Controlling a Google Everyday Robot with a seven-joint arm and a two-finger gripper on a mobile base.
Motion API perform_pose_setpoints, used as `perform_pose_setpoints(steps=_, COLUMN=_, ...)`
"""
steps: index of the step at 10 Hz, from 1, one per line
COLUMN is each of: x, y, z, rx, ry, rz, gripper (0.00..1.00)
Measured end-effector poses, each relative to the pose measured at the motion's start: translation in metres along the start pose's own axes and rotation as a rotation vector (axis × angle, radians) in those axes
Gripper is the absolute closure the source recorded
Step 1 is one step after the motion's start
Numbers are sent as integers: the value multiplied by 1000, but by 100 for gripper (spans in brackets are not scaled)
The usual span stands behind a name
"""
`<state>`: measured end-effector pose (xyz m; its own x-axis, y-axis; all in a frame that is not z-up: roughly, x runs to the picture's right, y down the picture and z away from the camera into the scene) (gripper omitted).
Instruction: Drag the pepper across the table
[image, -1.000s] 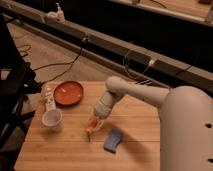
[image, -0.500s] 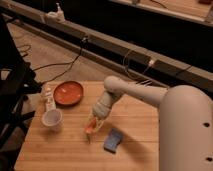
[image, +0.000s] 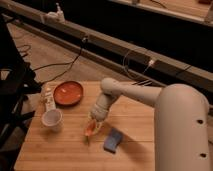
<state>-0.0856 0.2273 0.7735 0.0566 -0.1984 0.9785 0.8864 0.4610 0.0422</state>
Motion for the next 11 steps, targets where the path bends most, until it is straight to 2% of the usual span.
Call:
perform_pose_setpoints(steps=3, x=-4, y=-14, z=19, rx=-32, ry=-17, rz=-31, gripper=100)
perform_pose_setpoints(steps=7, x=-33, y=-50, z=45, rx=-56, ry=-51, rz=-146, gripper=100)
perform_pose_setpoints(steps=9, x=-52, y=-68, z=59, rx=-52, ry=-92, rz=-209, gripper=100)
perform_pose_setpoints(steps=10, x=-68, y=-80, z=71, rx=-54, ry=-137, rz=-252, gripper=100)
perform_pose_setpoints(steps=11, x=-75, y=-85, z=76, rx=-54, ry=-156, rz=-270, gripper=100)
